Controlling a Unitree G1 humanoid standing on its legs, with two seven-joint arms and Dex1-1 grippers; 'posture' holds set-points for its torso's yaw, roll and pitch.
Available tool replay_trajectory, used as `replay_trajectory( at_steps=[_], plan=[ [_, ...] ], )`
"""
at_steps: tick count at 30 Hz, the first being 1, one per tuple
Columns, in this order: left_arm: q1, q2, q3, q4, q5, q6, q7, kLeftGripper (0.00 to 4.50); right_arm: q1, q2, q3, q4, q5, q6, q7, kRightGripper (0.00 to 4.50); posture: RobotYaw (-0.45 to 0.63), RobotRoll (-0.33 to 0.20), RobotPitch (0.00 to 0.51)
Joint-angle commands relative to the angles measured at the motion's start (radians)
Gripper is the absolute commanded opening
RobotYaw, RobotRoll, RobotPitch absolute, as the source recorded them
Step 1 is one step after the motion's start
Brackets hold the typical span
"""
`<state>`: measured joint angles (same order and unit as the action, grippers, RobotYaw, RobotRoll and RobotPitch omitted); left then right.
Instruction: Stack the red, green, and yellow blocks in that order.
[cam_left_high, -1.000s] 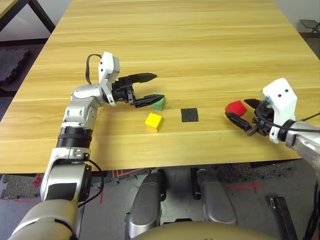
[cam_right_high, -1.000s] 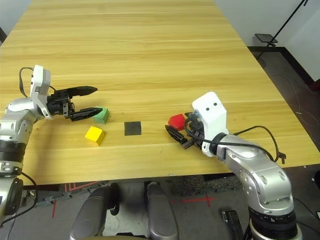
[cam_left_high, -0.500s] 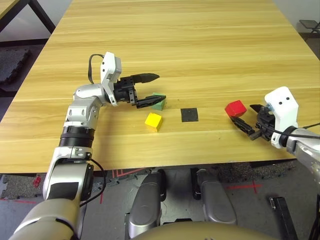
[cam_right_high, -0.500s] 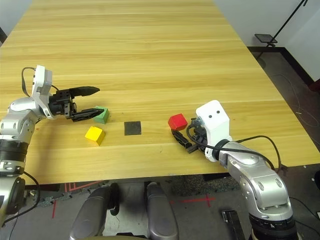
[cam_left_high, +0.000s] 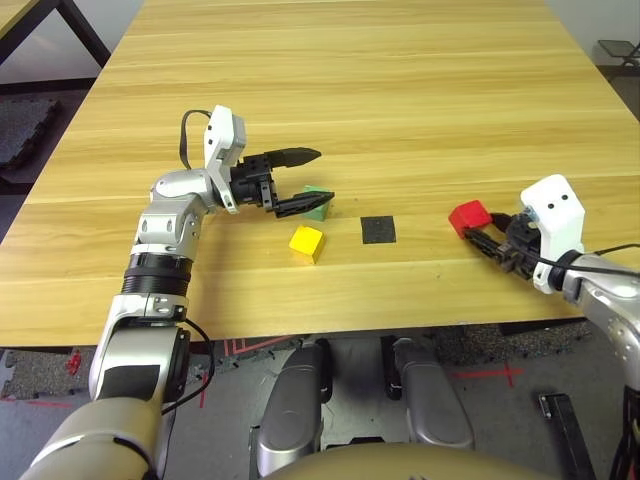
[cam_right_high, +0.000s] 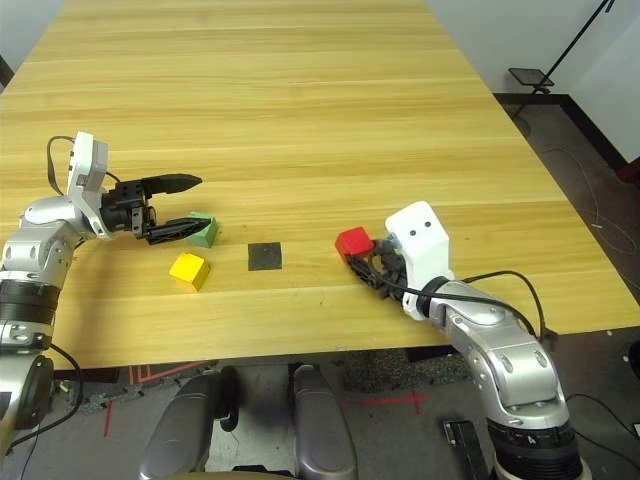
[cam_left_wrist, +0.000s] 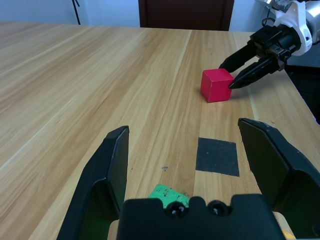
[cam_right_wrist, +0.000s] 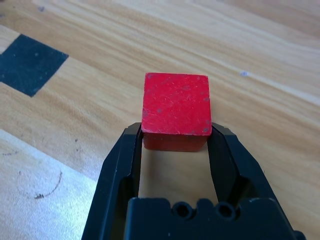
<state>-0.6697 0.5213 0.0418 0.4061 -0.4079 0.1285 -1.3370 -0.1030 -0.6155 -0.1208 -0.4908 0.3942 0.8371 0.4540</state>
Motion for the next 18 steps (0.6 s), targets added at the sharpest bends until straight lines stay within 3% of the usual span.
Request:
replay_trajectory(
  at_steps=[1, 6, 13, 18],
  plan=[
    [0.013, 0.000, -0.007, -0.020, 0.000, 0.007, 0.003, 4.50, -0.006, -0.003, 0.014, 0.008, -0.008, -0.005, 0.006, 2.02, 0.09, -0.093, 0.205],
    [0.019, -0.005, -0.008, -0.032, -0.004, 0.015, 0.012, 4.50, -0.064, -0.056, 0.044, 0.043, -0.013, -0.050, 0.091, 2.02, 0.10, -0.090, 0.207],
    [0.024, -0.008, -0.008, -0.046, -0.005, 0.023, 0.017, 4.50, -0.239, -0.194, 0.069, 0.165, 0.100, -0.074, 0.419, 2.02, 0.11, -0.086, 0.199],
    [0.035, -0.004, -0.002, -0.068, -0.008, 0.031, 0.027, 4.50, -0.361, -0.269, 0.163, 0.298, 0.101, -0.104, 0.638, 2.02, 0.13, -0.086, 0.201]
  ],
)
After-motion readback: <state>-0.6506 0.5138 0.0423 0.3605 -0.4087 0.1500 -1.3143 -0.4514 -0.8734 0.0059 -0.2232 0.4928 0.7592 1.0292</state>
